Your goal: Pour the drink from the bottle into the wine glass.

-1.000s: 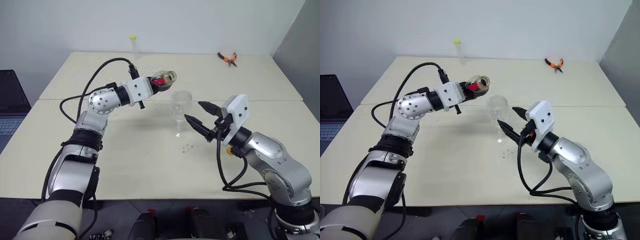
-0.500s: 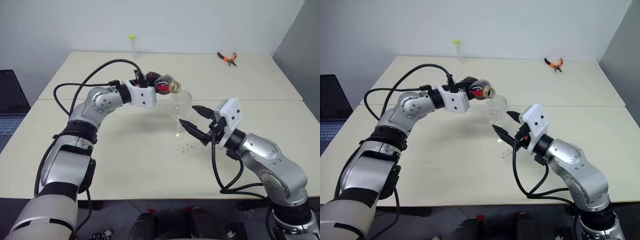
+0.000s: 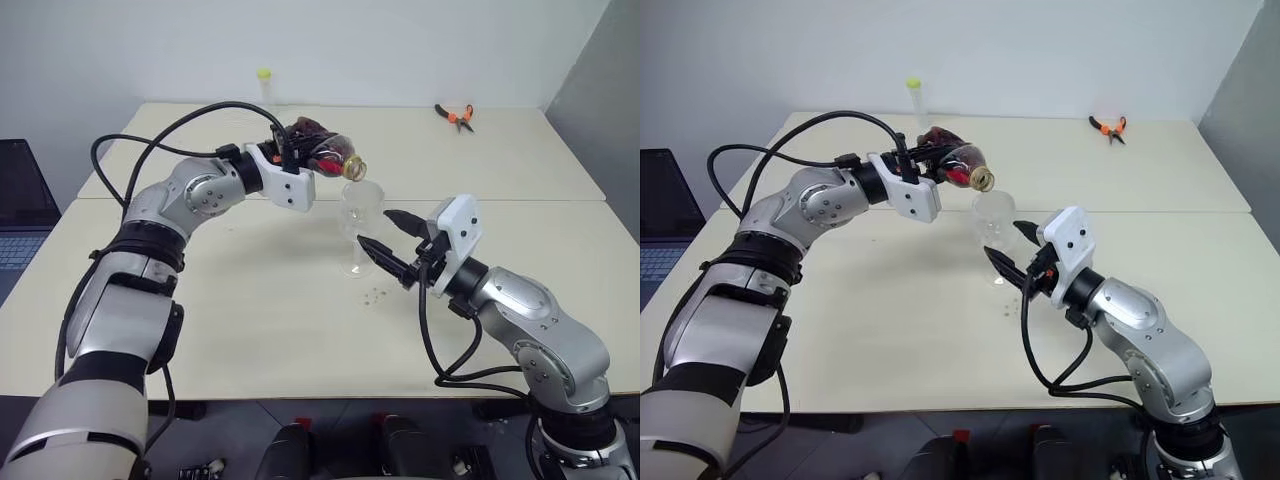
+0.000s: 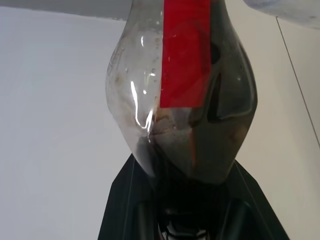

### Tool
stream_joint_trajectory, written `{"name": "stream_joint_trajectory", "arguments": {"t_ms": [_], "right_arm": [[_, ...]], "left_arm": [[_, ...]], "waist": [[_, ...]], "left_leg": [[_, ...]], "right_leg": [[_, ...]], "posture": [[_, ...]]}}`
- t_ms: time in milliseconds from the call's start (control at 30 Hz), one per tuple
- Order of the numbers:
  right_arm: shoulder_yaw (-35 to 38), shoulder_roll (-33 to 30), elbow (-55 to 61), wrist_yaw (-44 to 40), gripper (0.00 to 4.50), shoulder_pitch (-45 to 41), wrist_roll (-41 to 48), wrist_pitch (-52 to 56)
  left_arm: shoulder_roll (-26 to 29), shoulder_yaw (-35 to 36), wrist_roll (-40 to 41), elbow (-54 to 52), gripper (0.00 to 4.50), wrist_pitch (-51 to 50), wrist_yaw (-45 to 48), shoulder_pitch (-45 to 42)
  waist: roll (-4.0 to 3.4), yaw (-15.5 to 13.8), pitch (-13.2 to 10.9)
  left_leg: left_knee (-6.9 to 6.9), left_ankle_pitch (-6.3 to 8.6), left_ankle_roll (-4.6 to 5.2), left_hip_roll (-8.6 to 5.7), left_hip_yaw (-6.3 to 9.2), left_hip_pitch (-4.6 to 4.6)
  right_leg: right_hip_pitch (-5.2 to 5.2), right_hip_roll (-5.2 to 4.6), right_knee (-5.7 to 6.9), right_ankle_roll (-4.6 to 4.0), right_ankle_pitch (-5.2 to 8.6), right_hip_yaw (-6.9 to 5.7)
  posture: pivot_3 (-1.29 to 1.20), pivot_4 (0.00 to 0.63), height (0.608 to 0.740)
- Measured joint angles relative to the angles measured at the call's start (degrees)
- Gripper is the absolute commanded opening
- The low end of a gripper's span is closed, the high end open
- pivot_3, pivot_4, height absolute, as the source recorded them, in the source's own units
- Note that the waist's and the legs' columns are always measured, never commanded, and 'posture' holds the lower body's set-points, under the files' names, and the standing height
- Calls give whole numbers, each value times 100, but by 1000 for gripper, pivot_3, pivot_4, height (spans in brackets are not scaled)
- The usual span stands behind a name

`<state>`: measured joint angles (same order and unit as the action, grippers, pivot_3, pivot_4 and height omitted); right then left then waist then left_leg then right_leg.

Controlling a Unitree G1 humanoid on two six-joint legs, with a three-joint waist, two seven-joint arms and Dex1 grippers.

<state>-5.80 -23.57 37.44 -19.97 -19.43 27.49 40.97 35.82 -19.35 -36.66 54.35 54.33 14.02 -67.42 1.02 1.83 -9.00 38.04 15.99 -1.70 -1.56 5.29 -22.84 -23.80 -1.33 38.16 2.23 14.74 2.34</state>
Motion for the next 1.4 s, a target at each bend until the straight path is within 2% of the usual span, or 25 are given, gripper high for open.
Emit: {"name": "stream_joint_trajectory", "arguments": {"t_ms": [567, 1400], "right_arm": [[0, 34, 0, 15, 3262, -4, -49, 0], [1, 127, 0, 33, 3262, 4, -145, 64]], "left_arm": [[50, -281, -424, 180, 756, 25, -583, -167], [94, -298, -552, 305, 756, 46, -725, -203]], "waist": [[0, 1, 0], [0, 4, 0]], "left_leg": [[0, 0, 0, -10, -8, -2], [5, 0, 0, -9, -48, -8]], "right_leg": [[-6, 0, 4, 0, 0, 3], [-33, -4, 46, 4, 3, 16]], "posture": [[0, 150, 740], [0, 150, 740]]}}
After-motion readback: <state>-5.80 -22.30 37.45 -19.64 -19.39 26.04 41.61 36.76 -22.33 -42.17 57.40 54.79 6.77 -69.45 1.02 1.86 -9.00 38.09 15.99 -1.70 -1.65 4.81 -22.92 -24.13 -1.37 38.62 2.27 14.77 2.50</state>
